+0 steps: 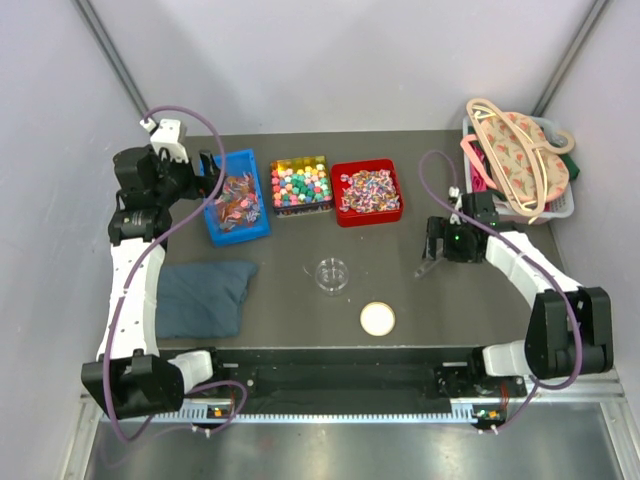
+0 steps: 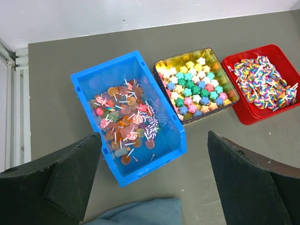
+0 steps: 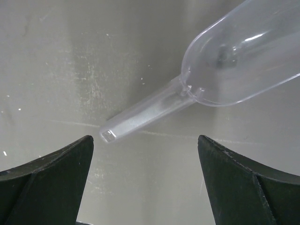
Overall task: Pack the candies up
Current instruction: Pick up the spatula from the center of the board.
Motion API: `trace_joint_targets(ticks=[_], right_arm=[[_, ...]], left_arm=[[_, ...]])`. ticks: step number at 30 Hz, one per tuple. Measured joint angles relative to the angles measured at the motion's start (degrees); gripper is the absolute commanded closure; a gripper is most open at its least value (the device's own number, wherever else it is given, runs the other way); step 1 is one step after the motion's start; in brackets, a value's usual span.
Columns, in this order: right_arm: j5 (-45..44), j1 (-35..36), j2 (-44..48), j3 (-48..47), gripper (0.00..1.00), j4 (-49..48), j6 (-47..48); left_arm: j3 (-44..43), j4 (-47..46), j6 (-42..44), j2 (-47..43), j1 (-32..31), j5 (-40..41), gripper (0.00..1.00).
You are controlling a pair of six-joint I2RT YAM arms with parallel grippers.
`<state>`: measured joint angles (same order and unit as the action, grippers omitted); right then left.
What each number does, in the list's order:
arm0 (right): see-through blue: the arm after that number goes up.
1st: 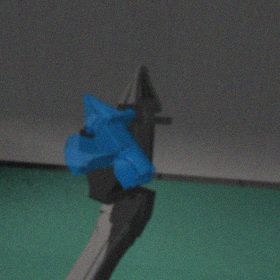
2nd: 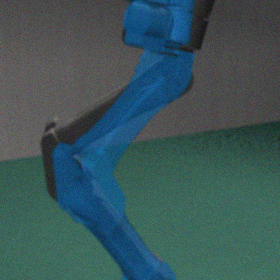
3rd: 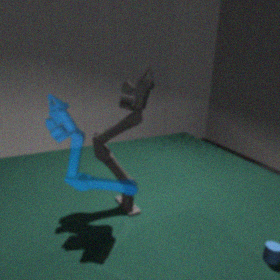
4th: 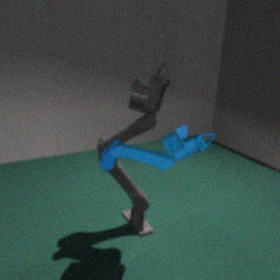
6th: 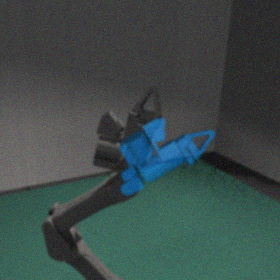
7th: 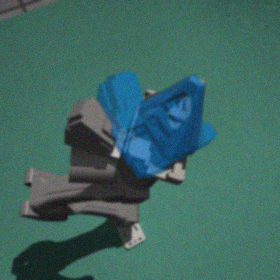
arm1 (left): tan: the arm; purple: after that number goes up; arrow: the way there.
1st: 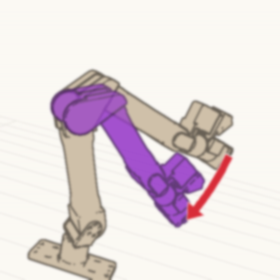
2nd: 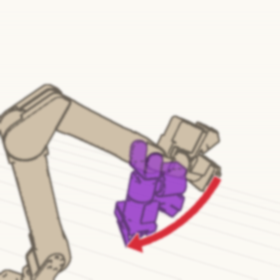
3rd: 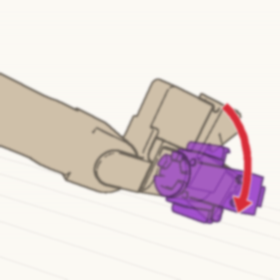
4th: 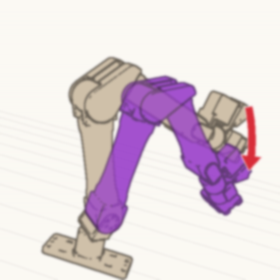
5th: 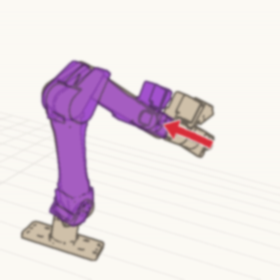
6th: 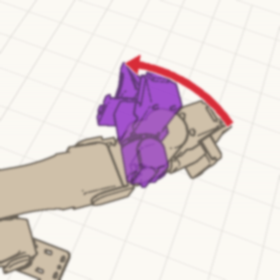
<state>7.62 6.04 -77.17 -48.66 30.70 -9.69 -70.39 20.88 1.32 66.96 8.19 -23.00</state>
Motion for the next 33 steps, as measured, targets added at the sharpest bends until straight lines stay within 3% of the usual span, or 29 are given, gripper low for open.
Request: trace_joint_targets(ticks=[11,17,33], right_arm=[[-3.82,2.71,-5.22,0.24,0.1,-1.25,0.0],[-8.02,7.69,-8.15,-0.9,0.1,-1.14,0.02],[-13.92,12.2,-11.26,-2.91,0.35,-1.75,0.72]], left_arm=[[0.0,-0.85,0.83,0.09,0.0,0.15,0.01],[0.0,-1.25,1.09,0.63,0.0,0.15,0.01],[0.13,-1.38,1.7,1.14,0.0,0.13,0.01]])
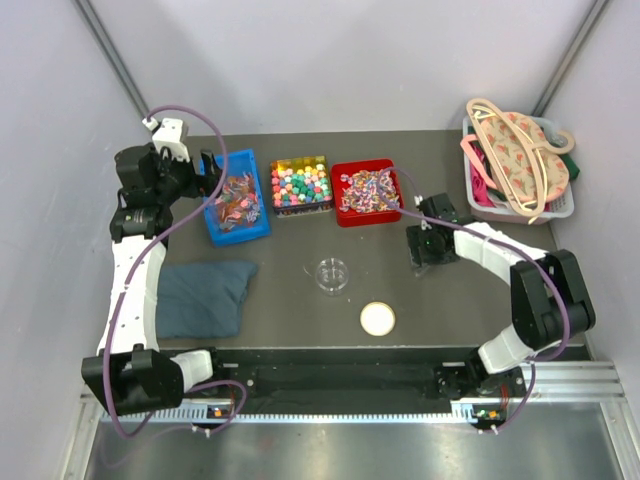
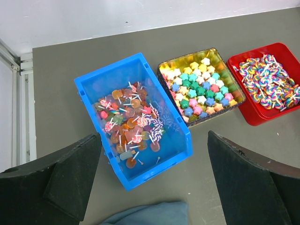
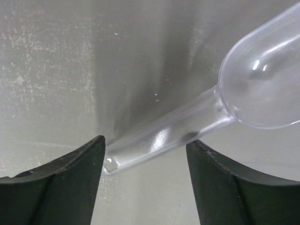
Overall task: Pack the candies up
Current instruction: Pick up the spatula from the center of the board.
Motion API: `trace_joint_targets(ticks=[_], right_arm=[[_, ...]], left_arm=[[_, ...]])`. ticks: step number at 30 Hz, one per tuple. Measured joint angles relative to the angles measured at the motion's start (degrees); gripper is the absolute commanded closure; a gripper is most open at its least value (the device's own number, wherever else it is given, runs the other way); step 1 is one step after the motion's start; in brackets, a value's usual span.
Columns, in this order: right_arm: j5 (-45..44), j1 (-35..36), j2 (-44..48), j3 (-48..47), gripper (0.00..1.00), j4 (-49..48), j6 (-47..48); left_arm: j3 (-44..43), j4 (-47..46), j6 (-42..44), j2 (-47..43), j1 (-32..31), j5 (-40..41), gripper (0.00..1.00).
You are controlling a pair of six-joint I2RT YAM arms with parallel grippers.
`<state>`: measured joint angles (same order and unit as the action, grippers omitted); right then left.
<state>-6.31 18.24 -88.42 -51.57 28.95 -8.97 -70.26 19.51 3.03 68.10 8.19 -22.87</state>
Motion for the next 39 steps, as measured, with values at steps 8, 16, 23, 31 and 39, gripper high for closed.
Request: trace_joint_targets(ticks=[8,16,23,31,39], right_arm=[[-0.28,1.03,0.02,0.04,0.48,0.02,1.9],[-0.09,1.05,1.66,0.13,0.58,1.18,5.01],[0.61,1.09,3.02,1.22,0.59,2.45,7.85],[0.57,1.09,5.9,4.09,0.6,3.02,12.41],[1.62,-0.48,10.47,7.48,0.52,3.39,18.14]], left_arm=[[0.22,-0.02,0.0,0.0,0.0,0.0,0.01],[0.22,0.04,0.09,-0.15,0.0,0.0,0.01],[0.26,0.22,0.13,-1.18,0.0,-0.22,0.01],[0.31,0.22,0.09,-2.34,0.0,-0.5,0.01],[0.44,0.24,0.0,-2.36,0.0,-0.92,0.01]])
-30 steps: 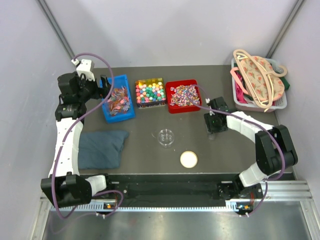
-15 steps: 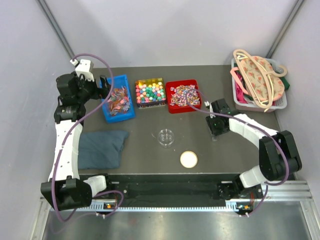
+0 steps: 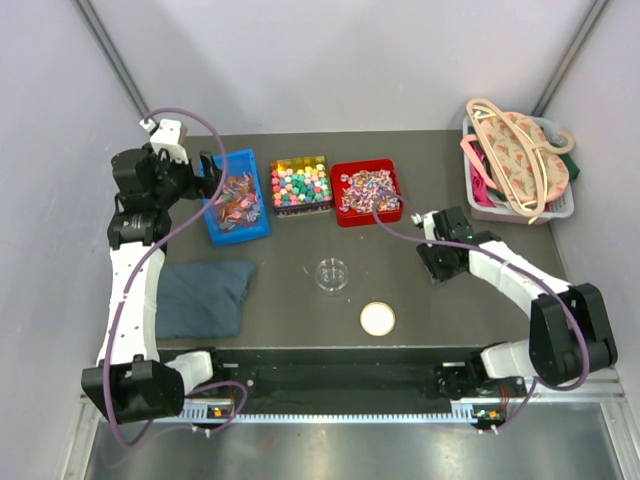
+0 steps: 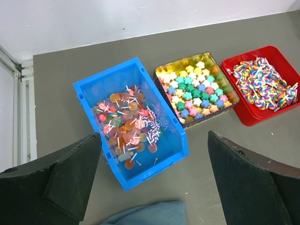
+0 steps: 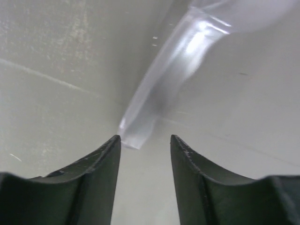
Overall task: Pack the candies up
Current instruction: Pick up the spatula from the center of the board.
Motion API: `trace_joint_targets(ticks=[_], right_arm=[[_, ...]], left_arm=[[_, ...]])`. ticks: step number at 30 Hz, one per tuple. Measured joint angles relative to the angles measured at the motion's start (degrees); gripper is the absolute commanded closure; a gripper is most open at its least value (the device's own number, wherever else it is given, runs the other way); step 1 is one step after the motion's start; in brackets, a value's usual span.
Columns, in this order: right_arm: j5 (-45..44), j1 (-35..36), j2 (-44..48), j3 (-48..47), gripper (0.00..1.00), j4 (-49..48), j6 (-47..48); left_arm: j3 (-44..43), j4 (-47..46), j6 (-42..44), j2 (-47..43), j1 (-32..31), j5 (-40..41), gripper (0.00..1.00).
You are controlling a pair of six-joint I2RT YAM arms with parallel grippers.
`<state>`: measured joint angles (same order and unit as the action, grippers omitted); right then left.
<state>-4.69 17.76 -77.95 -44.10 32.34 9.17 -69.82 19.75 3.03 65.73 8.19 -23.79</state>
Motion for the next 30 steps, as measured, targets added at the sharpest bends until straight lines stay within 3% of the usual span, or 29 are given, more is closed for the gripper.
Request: trace_joint_targets(ticks=[16,30], right_arm=[[3.17,-3.08,5.77,-1.07,0.25,-0.24,2.25],[-4.52,0.24,-5.95,-4.09,0.27,-8.04,-4.0]], left_arm=[[0.61,0.17,-0.35,-0.02,-0.04,-0.83,0.01],[0.63,0.2,-0.31,-0.02,-0.04,-0.57,0.01]])
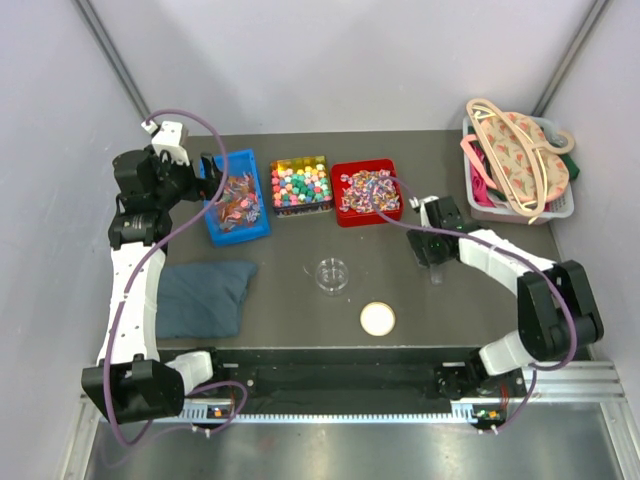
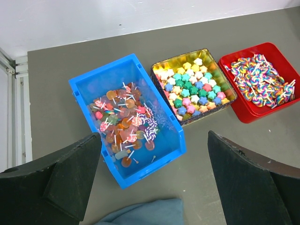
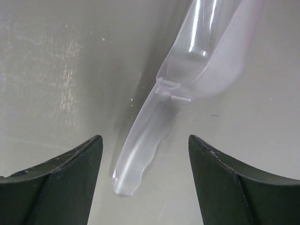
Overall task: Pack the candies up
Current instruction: Pick up the spatula from the center of the board.
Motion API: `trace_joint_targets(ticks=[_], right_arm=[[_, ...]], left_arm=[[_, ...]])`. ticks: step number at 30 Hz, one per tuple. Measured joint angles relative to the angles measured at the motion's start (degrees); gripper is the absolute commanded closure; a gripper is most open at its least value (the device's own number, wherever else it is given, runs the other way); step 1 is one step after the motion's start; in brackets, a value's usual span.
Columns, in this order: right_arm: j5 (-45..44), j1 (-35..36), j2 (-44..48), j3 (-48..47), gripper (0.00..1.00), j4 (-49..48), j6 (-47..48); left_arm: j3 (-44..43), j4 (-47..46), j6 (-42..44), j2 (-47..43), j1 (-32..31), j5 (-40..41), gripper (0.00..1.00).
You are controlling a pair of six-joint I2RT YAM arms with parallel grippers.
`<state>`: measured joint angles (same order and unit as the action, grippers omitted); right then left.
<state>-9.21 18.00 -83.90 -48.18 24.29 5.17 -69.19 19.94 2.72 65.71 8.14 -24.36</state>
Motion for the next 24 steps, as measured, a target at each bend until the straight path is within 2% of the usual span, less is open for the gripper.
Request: trace_joint_targets(ticks=[3,6,7,14,19,24], right_arm=[[-2.54,1.31,-1.4,-0.39,0.29,-1.01,-0.87],[-4.46,2.08,-2.4,-0.72,0.34,-2.47,-1.42],[-4.98,2.16,-2.71,-0.72,0.39,-2.69,-1.62],[-6.8,2.21,-5.11,-0.72,0.47,-3.58,-2.54],[-6.97,2.21,-5.29,-0.72,0.64,-3.8,-2.91],[-6.56,2.21,-5.51,-0.7,0.69,-4.04,-3.3]], left_arm=[[0.02,0.0,0.0,0.0,0.0,0.0,0.01],[0.11,0.0,0.0,0.0,0.0,0.02,0.01],[0.13,-0.02,0.0,0.0,0.0,0.02,0.01],[1.01,-0.22,0.02,0.0,0.0,0.24,0.01],[1.38,-0.24,0.02,0.0,0.0,0.24,0.01],[1.4,-0.24,0.02,0.0,0.0,0.24,0.01]])
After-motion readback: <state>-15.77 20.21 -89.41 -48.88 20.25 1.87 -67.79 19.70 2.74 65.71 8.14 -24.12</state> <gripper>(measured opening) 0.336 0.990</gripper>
